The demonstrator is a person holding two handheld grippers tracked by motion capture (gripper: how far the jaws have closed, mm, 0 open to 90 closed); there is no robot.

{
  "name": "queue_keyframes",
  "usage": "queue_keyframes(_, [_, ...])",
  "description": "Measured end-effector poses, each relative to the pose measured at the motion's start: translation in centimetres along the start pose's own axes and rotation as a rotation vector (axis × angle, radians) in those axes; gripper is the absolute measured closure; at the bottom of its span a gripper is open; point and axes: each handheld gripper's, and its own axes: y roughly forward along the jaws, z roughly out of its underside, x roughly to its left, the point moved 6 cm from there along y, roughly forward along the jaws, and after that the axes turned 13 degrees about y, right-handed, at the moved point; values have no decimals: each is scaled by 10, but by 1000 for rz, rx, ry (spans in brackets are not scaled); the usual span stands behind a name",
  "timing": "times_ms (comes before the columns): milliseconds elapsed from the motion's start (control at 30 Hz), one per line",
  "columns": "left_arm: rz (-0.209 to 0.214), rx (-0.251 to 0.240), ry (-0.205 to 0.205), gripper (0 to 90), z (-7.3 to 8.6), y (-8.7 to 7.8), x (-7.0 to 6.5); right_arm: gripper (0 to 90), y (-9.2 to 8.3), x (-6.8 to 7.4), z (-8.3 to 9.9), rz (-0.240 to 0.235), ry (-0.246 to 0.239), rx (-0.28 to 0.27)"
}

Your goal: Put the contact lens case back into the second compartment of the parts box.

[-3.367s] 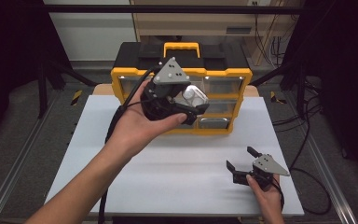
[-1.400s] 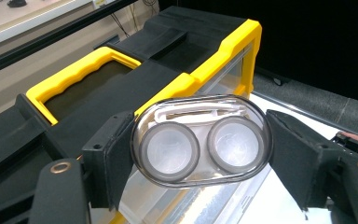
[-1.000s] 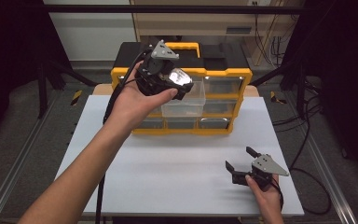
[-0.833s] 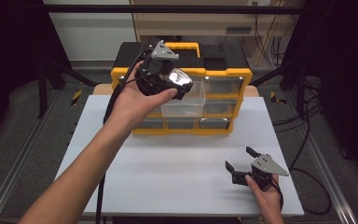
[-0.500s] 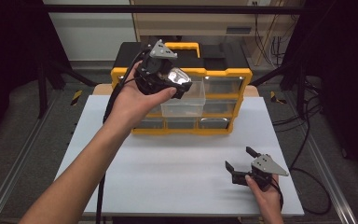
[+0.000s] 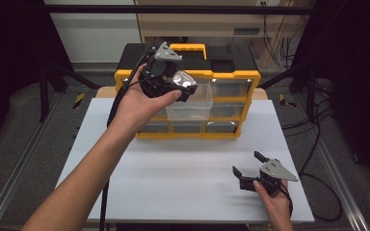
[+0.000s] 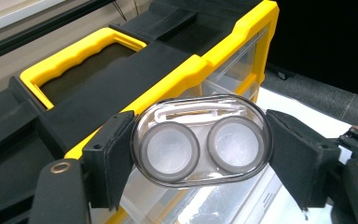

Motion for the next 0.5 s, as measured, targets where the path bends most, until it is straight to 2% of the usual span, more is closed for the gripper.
queue_keyframes(500, [1,2,-14,263,5,3,2,37,0,0,0,-2,1,4])
